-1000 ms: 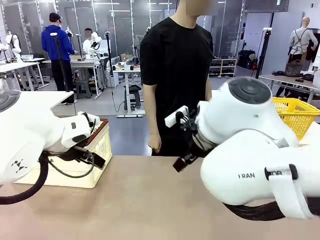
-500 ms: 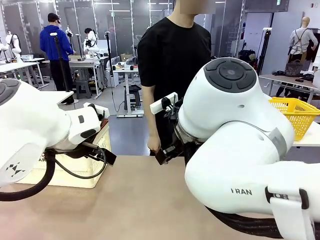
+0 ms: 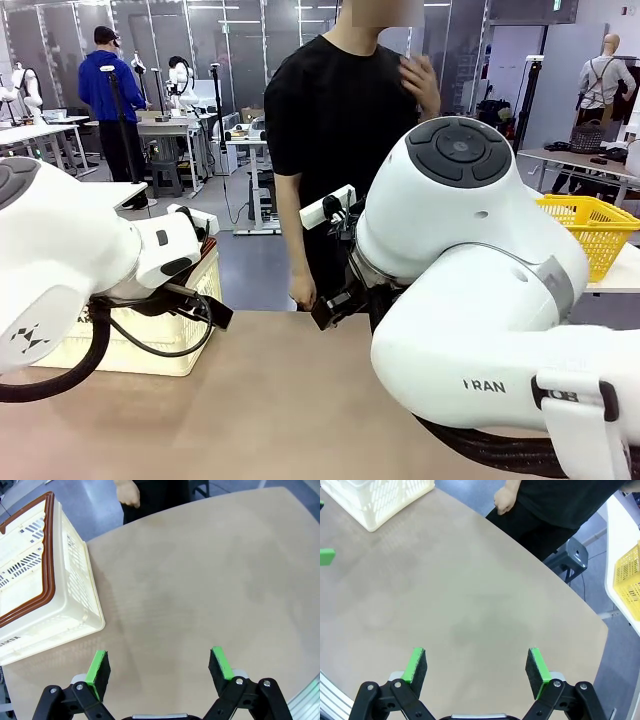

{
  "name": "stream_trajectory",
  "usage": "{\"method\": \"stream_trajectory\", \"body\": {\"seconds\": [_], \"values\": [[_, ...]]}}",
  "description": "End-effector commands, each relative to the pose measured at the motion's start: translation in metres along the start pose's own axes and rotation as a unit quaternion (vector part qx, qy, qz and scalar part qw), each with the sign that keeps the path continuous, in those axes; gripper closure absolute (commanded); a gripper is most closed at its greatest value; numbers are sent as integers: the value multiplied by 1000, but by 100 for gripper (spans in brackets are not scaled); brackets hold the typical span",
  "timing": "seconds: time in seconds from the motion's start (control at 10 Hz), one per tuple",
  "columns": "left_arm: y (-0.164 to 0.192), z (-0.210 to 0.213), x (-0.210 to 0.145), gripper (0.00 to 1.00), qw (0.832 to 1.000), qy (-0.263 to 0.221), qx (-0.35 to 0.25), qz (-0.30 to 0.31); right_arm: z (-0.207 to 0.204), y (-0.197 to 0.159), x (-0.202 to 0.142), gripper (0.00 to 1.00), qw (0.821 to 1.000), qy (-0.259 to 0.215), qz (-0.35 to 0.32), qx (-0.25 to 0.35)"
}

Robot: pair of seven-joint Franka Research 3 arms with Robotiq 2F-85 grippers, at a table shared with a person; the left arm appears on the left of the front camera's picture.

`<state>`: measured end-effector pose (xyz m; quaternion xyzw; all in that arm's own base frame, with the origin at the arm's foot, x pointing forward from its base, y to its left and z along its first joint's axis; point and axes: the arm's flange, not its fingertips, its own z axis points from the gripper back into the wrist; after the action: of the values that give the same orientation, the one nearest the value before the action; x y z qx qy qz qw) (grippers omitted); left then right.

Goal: Place the drinks into the Shopping basket.
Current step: Pick up one drink and place it into the Shopping basket.

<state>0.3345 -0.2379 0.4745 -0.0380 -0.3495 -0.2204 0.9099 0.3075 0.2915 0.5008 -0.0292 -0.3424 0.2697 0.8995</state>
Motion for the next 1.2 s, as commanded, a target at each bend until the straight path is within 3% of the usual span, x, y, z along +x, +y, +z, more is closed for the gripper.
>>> {"method": "stream_trajectory", "body": {"seconds": [0.0, 0.5, 0.9, 1.1], "values": [[13, -1, -3, 0, 1000, 14, 16, 0, -6, -18, -2, 0, 999, 29, -19, -4], [106, -25, -82, 0, 984, 118, 61, 116, -24, -104, -64, 0, 977, 124, -172, 1], [142, -44, -133, 0, 969, 171, 79, 158, -55, -119, -110, 0, 949, 182, -256, 28], [154, -54, -137, 0, 970, 167, 71, 162, -64, -120, -121, 0, 943, 184, -273, 41]]}}
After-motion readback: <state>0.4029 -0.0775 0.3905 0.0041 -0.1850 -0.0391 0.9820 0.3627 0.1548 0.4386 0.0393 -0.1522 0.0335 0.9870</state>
